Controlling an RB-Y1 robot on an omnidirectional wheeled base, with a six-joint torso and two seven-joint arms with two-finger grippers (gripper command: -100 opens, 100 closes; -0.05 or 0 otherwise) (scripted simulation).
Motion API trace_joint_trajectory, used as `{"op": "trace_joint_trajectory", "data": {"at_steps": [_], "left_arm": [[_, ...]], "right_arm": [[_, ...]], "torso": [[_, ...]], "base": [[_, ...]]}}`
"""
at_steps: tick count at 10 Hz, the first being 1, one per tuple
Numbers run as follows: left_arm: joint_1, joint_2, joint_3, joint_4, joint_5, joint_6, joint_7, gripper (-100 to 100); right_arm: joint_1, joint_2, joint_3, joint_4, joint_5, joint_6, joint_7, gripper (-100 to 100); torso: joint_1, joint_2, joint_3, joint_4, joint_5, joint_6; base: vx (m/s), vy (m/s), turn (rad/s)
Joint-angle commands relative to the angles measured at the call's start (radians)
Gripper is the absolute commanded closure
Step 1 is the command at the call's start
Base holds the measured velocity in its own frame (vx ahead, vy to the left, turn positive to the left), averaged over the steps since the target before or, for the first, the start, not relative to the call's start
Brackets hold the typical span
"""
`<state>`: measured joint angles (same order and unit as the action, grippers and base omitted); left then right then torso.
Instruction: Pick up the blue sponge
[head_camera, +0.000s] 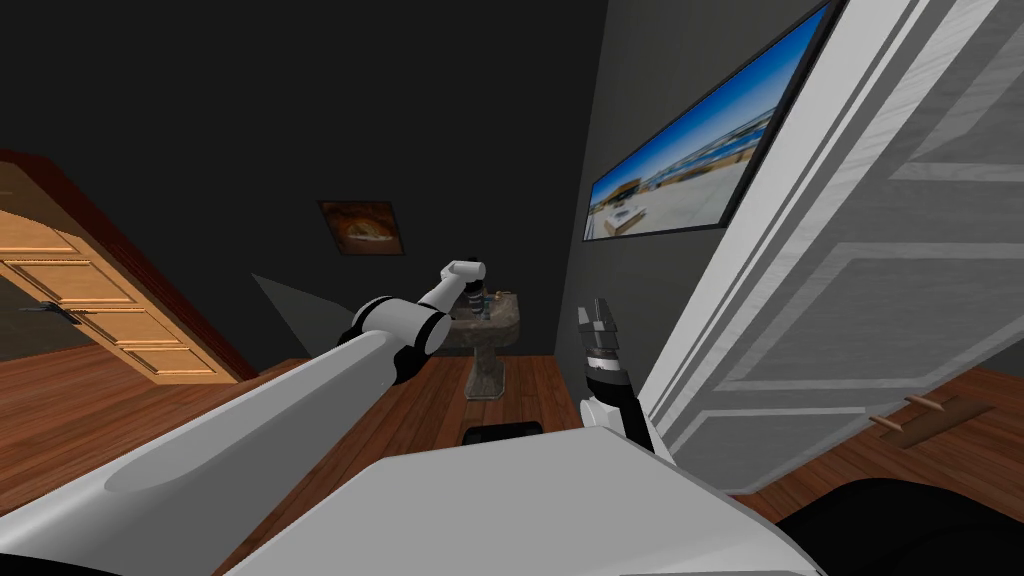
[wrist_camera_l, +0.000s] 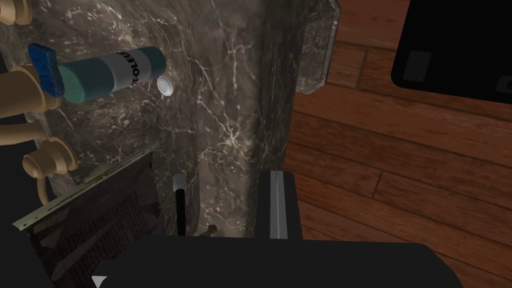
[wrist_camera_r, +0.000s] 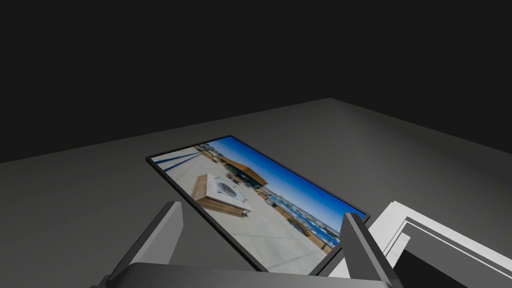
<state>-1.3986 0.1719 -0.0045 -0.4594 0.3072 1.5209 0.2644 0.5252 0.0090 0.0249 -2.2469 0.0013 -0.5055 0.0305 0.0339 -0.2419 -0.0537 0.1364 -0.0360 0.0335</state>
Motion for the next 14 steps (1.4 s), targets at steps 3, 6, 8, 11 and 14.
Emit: {"op": "trace_joint_trajectory", "data": {"at_steps": [3, 6, 8, 11, 14], "left_arm": [[0.003, 0.0, 0.0, 0.011, 0.005, 0.026, -0.001, -100], [0.008, 0.0, 0.001, 0.022, 0.009, 0.048, -0.003, -100], [0.011, 0.0, 0.001, 0.03, 0.011, 0.064, -0.004, -100], [0.017, 0.0, 0.001, 0.044, 0.016, 0.09, -0.005, -100], [0.023, 0.0, 0.002, 0.056, 0.02, 0.113, -0.007, -100]], "right_arm": [[0.0, 0.0, 0.0, 0.0, 0.0, 0.0, 0.0, 0], [0.0, 0.0, 0.0, 0.0, 0.0, 0.0, 0.0, 0], [0.0, 0.0, 0.0, 0.0, 0.0, 0.0, 0.0, 0], [0.0, 0.0, 0.0, 0.0, 0.0, 0.0, 0.0, 0], [0.0, 0.0, 0.0, 0.0, 0.0, 0.0, 0.0, 0]], "torso": [[0.001, -0.008, -0.005, -0.002, 0.0, 0.0], [0.001, -0.01, -0.006, -0.003, 0.0, 0.0], [0.001, -0.013, -0.008, -0.003, 0.0, 0.0], [0.002, -0.013, -0.008, -0.004, 0.001, 0.0], [0.001, -0.013, -0.008, -0.004, 0.0, 0.0]], "base": [[0.148, 0.011, -0.029], [0.164, 0.014, -0.024], [0.219, 0.006, -0.034], [0.192, 0.029, -0.033], [0.148, 0.005, -0.019]]}}
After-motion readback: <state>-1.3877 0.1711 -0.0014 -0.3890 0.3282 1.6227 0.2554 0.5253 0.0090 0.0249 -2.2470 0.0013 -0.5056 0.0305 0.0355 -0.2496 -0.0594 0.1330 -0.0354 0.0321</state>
